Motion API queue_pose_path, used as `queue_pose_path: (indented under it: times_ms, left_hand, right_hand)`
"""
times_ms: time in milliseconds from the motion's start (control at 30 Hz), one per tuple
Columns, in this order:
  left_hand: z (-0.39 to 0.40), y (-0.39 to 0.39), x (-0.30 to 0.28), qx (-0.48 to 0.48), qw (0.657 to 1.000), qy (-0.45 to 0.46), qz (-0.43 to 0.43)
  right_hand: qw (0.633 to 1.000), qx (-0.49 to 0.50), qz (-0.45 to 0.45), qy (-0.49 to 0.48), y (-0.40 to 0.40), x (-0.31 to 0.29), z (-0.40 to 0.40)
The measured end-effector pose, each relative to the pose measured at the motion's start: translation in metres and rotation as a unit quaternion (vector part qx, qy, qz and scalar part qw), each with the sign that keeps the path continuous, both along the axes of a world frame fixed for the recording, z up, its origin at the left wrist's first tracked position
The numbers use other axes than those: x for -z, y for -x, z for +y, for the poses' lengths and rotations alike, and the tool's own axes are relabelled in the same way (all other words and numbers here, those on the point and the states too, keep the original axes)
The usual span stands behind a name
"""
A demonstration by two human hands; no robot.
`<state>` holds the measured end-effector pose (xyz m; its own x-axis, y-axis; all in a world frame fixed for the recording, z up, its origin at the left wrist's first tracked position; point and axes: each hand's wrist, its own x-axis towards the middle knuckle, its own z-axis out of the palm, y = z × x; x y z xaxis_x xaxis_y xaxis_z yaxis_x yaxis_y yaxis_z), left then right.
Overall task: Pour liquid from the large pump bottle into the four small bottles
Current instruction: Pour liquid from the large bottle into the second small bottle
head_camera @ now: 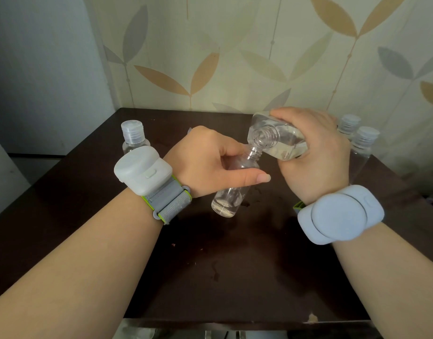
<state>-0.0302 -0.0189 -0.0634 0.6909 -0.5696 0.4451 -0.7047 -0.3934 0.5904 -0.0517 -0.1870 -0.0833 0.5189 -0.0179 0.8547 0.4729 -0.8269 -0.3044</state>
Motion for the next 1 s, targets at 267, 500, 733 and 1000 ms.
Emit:
queue_pose_path:
  times_ms: [267, 500, 733, 1000]
  left_hand:
    - [-0.0004, -0.0002, 0.0003, 0.004, 1.000, -0.006, -0.012]
    - [0.0004, -0.0005, 0.0001, 0.005, 1.000, -0.005, -0.014]
    - [-0.0005, -0.0014, 0.0016, -0.004, 1.000, -0.006, -0.017]
    - [-0.0002, -0.0013, 0.0012, -0.003, 1.000, -0.004, -0.014]
  right_hand:
    - [1.000, 0.003, 0.008, -0.002, 0.0010, -0.0008, 0.0000]
    - [1.000, 0.000, 0.001, -0.002, 0.0004, -0.0006, -0.0003]
    - [1.000, 0.005, -0.005, 0.002, -0.0004, 0.0002, -0.0003]
    - [1.000, 0.001, -0.005, 0.002, -0.0006, -0.0002, -0.0008]
